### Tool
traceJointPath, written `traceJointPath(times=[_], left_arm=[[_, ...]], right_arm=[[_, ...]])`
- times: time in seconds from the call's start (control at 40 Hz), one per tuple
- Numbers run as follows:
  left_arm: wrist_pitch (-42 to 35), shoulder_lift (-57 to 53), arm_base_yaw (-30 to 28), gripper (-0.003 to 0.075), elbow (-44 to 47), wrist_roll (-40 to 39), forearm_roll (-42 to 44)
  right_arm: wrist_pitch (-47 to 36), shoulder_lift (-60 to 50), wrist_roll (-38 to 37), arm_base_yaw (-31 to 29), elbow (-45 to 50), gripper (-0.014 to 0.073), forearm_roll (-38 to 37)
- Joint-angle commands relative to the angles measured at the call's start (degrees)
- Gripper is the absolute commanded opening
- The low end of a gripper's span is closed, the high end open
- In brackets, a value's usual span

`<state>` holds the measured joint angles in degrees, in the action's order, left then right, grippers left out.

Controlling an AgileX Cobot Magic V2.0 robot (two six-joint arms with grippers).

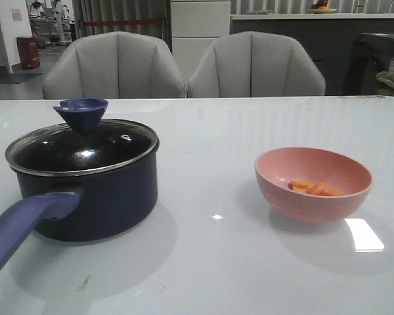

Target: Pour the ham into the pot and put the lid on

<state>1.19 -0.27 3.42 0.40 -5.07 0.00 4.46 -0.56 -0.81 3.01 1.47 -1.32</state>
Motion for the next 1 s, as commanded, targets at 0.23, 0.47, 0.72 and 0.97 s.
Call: traceJointPath(times=[0.23, 0.47, 0.72, 0.97], left_arm=[[-4.8, -1.3, 0.0, 0.0121, 1.8, -0.6, 0.0], [-4.8, -1.3, 0.0, 0.0121, 1.8, -0.6, 0.0], [-4.8, -1.3, 0.0, 0.0121, 1.8, -0.6, 0.0], [-16.6, -1.3, 0.0, 0.0121, 0.2, -0.6, 0.0]], right_arm=[[-4.5, -1.1, -0.1, -0.3, 0.6, 0.0138, -0.6], [-4.5, -1.1, -0.1, -0.3, 0.6, 0.0138, -0.6], [-4.5, -1.1, -0.1, -0.3, 0.6, 0.0138, -0.6], [-4.5, -1.1, -0.1, -0.3, 0.6, 0.0138, -0.6]])
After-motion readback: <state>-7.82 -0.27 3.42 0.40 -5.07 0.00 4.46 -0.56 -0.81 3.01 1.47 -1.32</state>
